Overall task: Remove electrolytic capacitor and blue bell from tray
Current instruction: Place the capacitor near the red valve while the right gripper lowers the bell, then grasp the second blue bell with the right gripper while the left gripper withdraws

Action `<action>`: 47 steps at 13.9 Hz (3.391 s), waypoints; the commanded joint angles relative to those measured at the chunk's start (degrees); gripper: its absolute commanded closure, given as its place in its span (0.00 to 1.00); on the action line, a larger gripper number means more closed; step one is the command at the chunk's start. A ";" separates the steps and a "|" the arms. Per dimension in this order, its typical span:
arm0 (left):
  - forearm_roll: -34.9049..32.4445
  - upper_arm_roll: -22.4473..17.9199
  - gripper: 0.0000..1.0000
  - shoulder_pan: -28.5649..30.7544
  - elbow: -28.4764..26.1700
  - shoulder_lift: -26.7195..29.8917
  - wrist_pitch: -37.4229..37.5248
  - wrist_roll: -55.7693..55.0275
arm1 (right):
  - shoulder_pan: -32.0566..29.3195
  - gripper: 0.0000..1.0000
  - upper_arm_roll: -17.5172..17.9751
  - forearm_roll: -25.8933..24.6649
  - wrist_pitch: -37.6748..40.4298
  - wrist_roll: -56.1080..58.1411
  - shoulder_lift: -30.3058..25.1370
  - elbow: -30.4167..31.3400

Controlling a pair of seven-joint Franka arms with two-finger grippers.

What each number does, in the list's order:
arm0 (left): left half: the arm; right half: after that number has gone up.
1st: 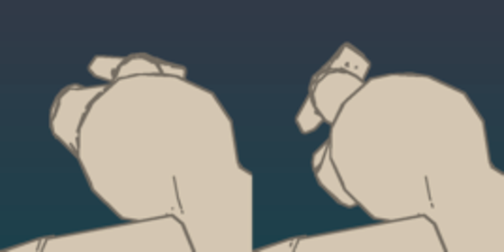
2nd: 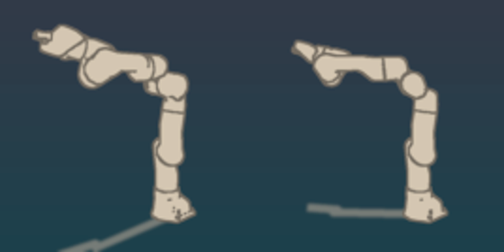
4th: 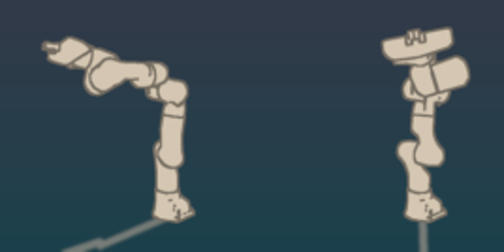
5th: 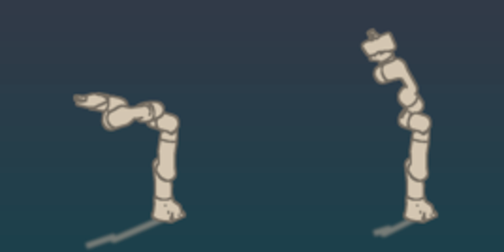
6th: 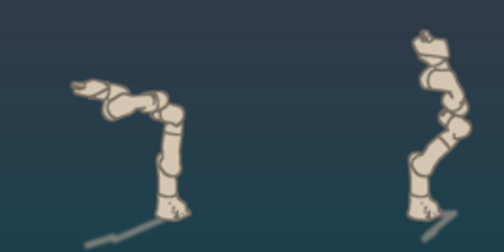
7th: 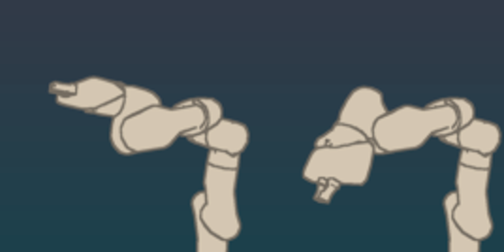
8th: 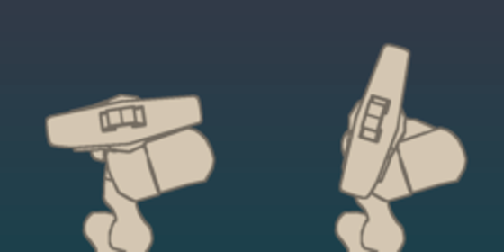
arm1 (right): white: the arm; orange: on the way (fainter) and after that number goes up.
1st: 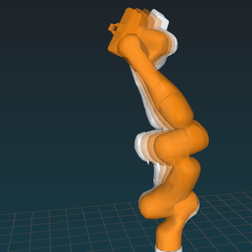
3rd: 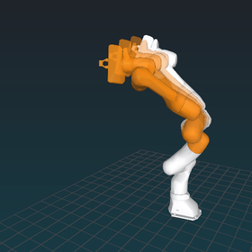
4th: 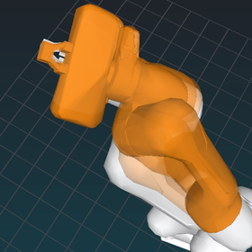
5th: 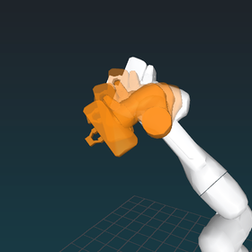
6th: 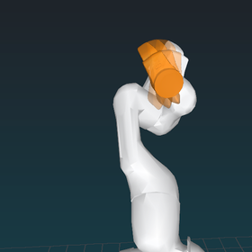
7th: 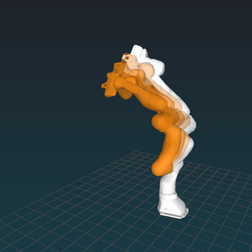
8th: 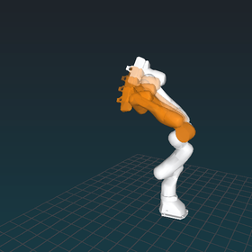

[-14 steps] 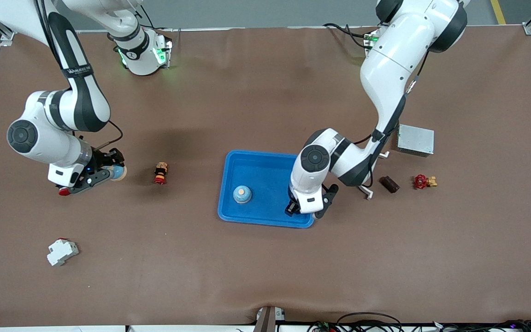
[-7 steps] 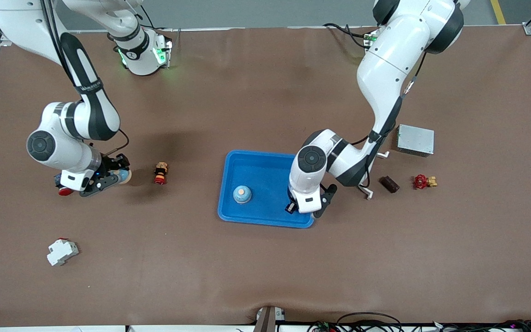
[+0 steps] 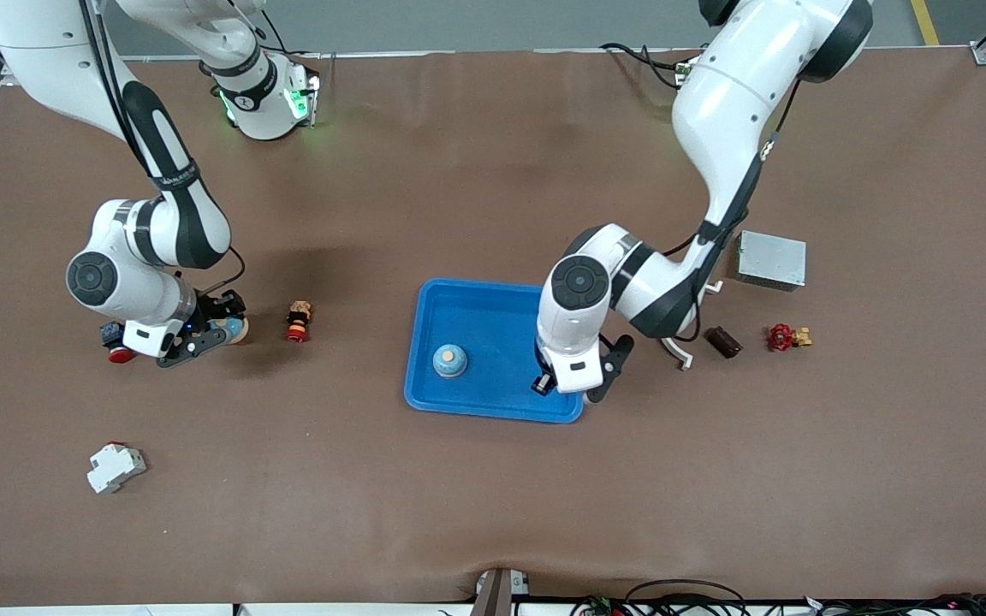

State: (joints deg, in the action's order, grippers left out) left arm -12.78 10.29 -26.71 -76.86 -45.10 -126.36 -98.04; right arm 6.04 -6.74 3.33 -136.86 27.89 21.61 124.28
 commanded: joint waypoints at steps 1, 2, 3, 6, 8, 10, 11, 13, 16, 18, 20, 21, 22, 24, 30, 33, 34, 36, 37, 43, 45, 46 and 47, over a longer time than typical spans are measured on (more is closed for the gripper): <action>-1.37 -0.18 1.00 1.66 -1.62 6.24 7.41 0.74 | -1.56 0.82 0.94 -0.78 -0.34 0.76 0.18 0.09; -1.02 -0.09 1.00 3.40 -1.97 7.82 11.01 3.44 | -1.56 0.82 0.94 -0.78 -0.95 0.76 0.36 0.08; -0.85 0.34 1.00 4.99 -3.19 9.75 14.62 7.56 | -1.56 0.81 0.94 -0.78 -2.09 0.76 0.71 0.17; -0.41 0.52 1.00 10.17 -9.94 16.43 17.29 18.29 | -1.56 0.77 0.94 -0.78 -2.10 0.76 0.98 0.17; -0.41 0.44 1.00 13.34 -15.31 20.56 17.29 25.15 | -1.56 0.68 0.94 -0.78 -2.10 0.67 0.98 0.08; -0.41 0.52 1.00 17.55 -19.88 23.99 17.29 32.78 | -1.56 0.52 0.94 -0.69 -2.27 0.67 1.24 0.08; -0.41 0.52 1.00 19.92 -21.82 25.40 17.29 37.00 | -1.74 0.48 0.94 -0.69 -2.36 0.67 1.76 -0.09; -0.41 0.44 1.00 24.32 -24.72 26.91 17.12 44.39 | -1.65 0.20 0.94 -0.69 -1.75 0.50 1.77 -0.44; -0.49 0.44 1.00 30.30 -27.20 27.79 16.33 56.07 | -1.48 0.00 1.02 -0.60 -0.18 0.49 1.07 -0.44; -0.49 0.44 1.00 34.43 -28.60 27.79 14.84 64.52 | -1.13 0.00 1.11 -0.60 4.90 -0.03 0.02 -2.27; -0.75 0.44 1.00 37.16 -30.35 27.53 11.95 70.15 | -1.03 0.00 1.20 0.18 12.88 -0.73 -0.25 -6.57; -1.02 0.35 1.00 38.56 -31.67 27.35 9.67 72.10 | -1.03 0.00 1.37 0.54 17.11 -3.00 -0.43 -9.03; -1.37 0.35 1.00 39.97 -32.90 27.09 7.21 73.85 | -0.77 0.00 1.72 2.72 20.45 -7.46 -0.69 -10.97; -2.59 0.26 1.00 42.52 -35.27 26.04 1.06 78.42 | 1.67 0.00 2.52 7.29 25.13 -16.33 -1.74 -13.79; -12.26 0.26 1.00 45.08 -38.80 21.82 -9.15 79.32 | 18.01 0.00 3.13 7.92 24.71 -55.70 -2.98 -21.17; -14.64 0.26 1.00 46.13 -38.71 18.48 -13.19 79.50 | 22.60 0.00 3.13 9.41 23.57 -65.40 0.17 -26.35; -14.99 0.26 1.00 47.01 -38.71 17.69 -14.25 79.50 | 23.22 0.00 3.13 9.50 22.26 -66.73 0.97 -27.50; -15.69 0.26 1.00 47.36 -38.89 17.33 -14.79 79.59 | 24.01 0.00 3.22 9.77 21.28 -69.80 3.42 -30.13; -15.70 0.26 1.00 47.72 -38.89 17.24 -14.79 79.59 | 25.06 0.00 3.22 10.03 20.50 -71.04 4.66 -31.02; -15.70 0.44 0.00 48.51 -38.80 16.62 -15.14 79.59 | 30.34 0.00 3.13 10.21 10.92 -80.27 12.74 -35.41; -15.61 0.87 0.00 48.33 -38.80 18.29 -14.97 79.59 | 30.87 0.00 3.13 10.21 8.63 -82.03 15.56 -36.91; -15.35 2.27 0.00 48.42 -38.71 19.52 -14.53 79.59 | 31.30 0.00 3.13 10.12 7.75 -82.21 16.61 -37.79; -14.91 3.59 0.00 48.42 -38.80 21.44 -14.09 79.41 | 31.66 0.00 3.13 9.77 7.66 -82.21 17.40 -38.49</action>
State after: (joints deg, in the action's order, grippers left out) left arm -27.27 11.40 21.16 -114.80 -27.91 -141.31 -19.15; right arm 36.82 -2.96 12.75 -129.36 -53.22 36.32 89.47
